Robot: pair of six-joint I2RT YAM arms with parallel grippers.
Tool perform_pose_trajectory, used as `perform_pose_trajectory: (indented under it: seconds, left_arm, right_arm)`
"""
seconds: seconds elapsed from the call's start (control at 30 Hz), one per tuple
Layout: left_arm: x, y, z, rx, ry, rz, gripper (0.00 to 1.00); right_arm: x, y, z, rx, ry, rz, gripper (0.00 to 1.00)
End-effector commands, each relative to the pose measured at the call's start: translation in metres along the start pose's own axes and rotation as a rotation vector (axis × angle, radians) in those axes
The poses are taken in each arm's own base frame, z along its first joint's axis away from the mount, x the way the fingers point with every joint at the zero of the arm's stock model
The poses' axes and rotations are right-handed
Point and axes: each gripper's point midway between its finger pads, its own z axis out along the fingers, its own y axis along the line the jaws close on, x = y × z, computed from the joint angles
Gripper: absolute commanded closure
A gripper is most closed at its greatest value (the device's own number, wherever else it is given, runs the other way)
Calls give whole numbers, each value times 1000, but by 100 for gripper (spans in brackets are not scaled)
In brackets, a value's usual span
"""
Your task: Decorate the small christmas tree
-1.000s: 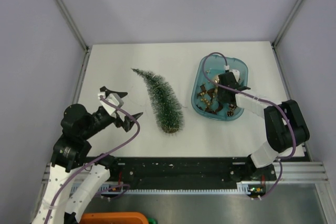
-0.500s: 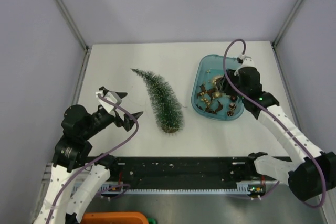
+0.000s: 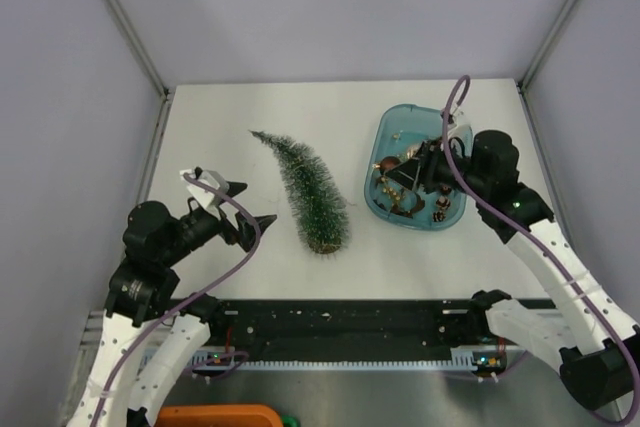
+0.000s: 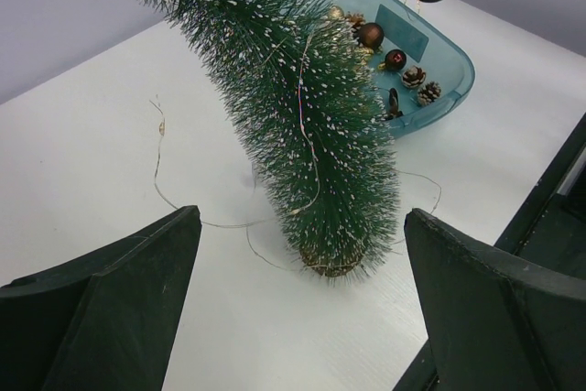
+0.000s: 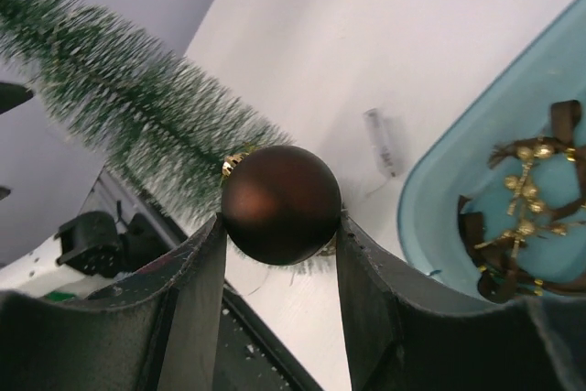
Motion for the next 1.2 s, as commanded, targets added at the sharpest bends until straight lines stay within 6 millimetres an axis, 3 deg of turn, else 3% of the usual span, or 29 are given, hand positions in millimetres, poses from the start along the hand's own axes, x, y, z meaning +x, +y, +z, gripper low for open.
perform_pose_trajectory:
  seconds: [0.0, 0.27, 0.5, 0.73, 0.83, 1.03, 1.17]
  left_arm:
    - [-14, -4, 4, 20, -61, -50, 1]
    - [-28, 17, 20, -63, -94, -156, 1]
    - [-33, 19, 34, -45, -105, -234, 3]
    - [-70, 40, 24, -170, -204, -191, 3]
    - [-81, 33, 22, -140, -218, -208, 3]
    - [-83, 27, 32, -83, -205, -287, 1]
    - [-69, 32, 44, -87, -168, -329, 1]
  right_arm:
    - [-14, 52, -6, -180, -21, -95, 76]
    - [-23, 72, 11, -248, -16, -127, 76]
    - [-18, 74, 21, -285, 11, -125, 76]
    - [-17, 74, 20, -287, 10, -135, 76]
    - [-15, 72, 21, -286, 18, -134, 76]
    - [-13, 72, 23, -294, 20, -135, 76]
    - [-10, 71, 23, -297, 27, -140, 76]
